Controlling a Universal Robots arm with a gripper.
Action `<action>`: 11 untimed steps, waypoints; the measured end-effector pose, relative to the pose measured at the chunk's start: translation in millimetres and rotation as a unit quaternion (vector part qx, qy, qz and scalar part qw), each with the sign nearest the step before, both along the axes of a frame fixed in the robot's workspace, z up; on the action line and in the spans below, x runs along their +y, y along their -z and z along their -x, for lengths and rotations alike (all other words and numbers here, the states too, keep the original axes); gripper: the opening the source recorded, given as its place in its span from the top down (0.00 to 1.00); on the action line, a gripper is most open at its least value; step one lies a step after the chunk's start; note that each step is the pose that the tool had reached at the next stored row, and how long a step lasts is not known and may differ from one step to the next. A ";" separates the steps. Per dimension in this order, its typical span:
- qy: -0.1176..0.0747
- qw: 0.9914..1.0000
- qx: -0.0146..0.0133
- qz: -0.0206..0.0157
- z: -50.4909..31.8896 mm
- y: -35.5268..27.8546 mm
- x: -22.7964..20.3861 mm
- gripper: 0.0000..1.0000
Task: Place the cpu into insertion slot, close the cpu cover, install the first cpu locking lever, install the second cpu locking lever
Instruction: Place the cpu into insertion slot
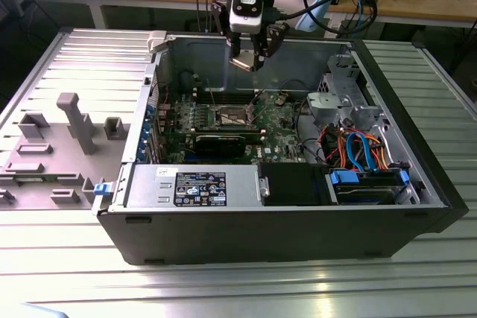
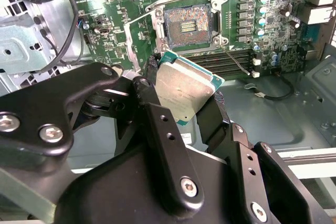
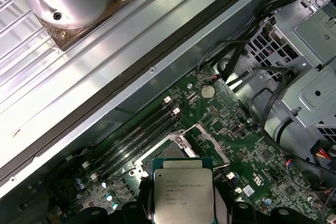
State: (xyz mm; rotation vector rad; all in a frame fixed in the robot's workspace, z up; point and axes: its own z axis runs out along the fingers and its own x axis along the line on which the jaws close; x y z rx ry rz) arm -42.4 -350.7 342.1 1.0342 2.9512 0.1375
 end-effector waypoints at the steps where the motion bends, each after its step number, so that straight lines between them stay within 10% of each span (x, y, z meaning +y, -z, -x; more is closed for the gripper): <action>1: 0.000 1.000 0.000 0.000 0.0 0.1 0.0 0.45; 11: 0.003 1.000 0.000 0.000 0.0 0.3 0.0 0.45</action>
